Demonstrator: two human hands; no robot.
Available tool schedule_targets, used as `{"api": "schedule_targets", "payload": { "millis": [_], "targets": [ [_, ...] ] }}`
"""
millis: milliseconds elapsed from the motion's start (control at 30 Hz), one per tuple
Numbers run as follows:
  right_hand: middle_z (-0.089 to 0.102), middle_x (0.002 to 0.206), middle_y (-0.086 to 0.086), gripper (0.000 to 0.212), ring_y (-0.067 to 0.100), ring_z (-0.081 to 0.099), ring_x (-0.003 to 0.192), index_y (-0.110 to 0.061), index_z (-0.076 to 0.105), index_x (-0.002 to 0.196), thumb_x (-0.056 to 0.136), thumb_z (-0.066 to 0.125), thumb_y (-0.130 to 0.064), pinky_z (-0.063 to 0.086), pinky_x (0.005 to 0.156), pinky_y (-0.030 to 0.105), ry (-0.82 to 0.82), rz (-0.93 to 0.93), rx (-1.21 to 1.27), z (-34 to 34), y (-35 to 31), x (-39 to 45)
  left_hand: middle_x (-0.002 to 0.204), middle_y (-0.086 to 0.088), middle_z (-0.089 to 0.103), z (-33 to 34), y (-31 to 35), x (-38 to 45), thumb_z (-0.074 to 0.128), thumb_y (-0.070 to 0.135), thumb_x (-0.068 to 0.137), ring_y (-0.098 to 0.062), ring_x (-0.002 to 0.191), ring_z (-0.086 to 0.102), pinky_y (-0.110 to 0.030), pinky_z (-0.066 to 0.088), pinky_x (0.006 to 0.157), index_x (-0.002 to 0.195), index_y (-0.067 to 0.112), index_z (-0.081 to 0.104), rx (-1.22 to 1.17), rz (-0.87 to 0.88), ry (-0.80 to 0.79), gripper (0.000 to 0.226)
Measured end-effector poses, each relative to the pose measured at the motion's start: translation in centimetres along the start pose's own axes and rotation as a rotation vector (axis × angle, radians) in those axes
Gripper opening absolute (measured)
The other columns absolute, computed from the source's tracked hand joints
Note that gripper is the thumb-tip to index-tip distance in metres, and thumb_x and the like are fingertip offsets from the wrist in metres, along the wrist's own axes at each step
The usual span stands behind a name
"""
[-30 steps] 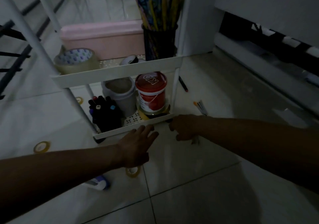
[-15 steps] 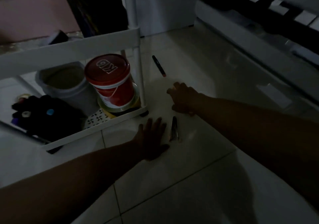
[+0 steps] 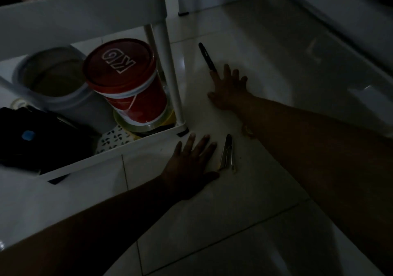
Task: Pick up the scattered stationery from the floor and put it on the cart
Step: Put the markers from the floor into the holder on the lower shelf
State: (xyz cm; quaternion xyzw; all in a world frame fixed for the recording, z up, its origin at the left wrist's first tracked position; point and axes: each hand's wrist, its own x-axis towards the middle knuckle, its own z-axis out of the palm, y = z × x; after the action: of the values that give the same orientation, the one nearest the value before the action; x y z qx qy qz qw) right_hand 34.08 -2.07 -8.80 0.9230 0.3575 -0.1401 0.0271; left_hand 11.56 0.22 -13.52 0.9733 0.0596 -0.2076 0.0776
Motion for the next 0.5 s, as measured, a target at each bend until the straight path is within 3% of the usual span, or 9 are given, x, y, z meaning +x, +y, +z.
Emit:
{"api": "schedule_targets", "payload": {
  "millis": [167,333,400,500],
  "targets": [
    [-0.005,0.161,0.011,0.065,0.043,-0.005,0.144,-0.028,0.004,0.154,0.099,0.035,-0.044,0.001,0.115,0.059,-0.024,0.021,0.013,-0.3,-1.2,2.1,0.154,0.007,-0.029,0.0,0.2,0.2,0.022,0.075,0.086,-0.028,0.142,-0.026,-0.051,-0.007,0.114,0.143,0.038,-0.025,-0.008,-0.028,-0.022,0.083],
    [0.035,0.147,0.012,0.048,0.042,0.011,0.141,-0.015,0.038,0.142,0.096,0.041,-0.028,0.005,0.113,0.059,0.002,0.084,-0.084,-0.8,-2.3,2.3,0.156,0.006,-0.026,-0.4,0.5,0.0,0.024,0.074,0.087,-0.028,0.143,-0.024,-0.051,-0.005,0.115,0.146,0.036,-0.023,0.0,-0.033,-0.022,0.084],
    [0.046,0.137,0.016,0.047,0.041,0.024,0.135,-0.013,0.042,0.14,0.094,0.047,-0.02,0.01,0.112,0.059,0.057,0.09,-0.081,-0.9,-2.3,1.7,0.156,0.006,-0.026,-0.6,0.6,0.0,0.025,0.074,0.087,-0.028,0.143,-0.024,-0.052,-0.004,0.115,0.146,0.036,-0.022,-0.002,-0.036,-0.036,0.084],
    [0.038,0.144,0.023,0.046,0.041,0.035,0.127,-0.009,0.044,0.138,0.093,0.051,-0.012,0.014,0.111,0.059,0.092,0.062,-0.09,-0.7,-1.9,0.3,0.157,0.006,-0.024,-1.2,0.8,0.0,0.028,0.073,0.087,-0.029,0.144,-0.023,-0.054,-0.001,0.115,0.147,0.036,-0.019,-0.022,-0.05,-0.074,0.085]
  ]
}}
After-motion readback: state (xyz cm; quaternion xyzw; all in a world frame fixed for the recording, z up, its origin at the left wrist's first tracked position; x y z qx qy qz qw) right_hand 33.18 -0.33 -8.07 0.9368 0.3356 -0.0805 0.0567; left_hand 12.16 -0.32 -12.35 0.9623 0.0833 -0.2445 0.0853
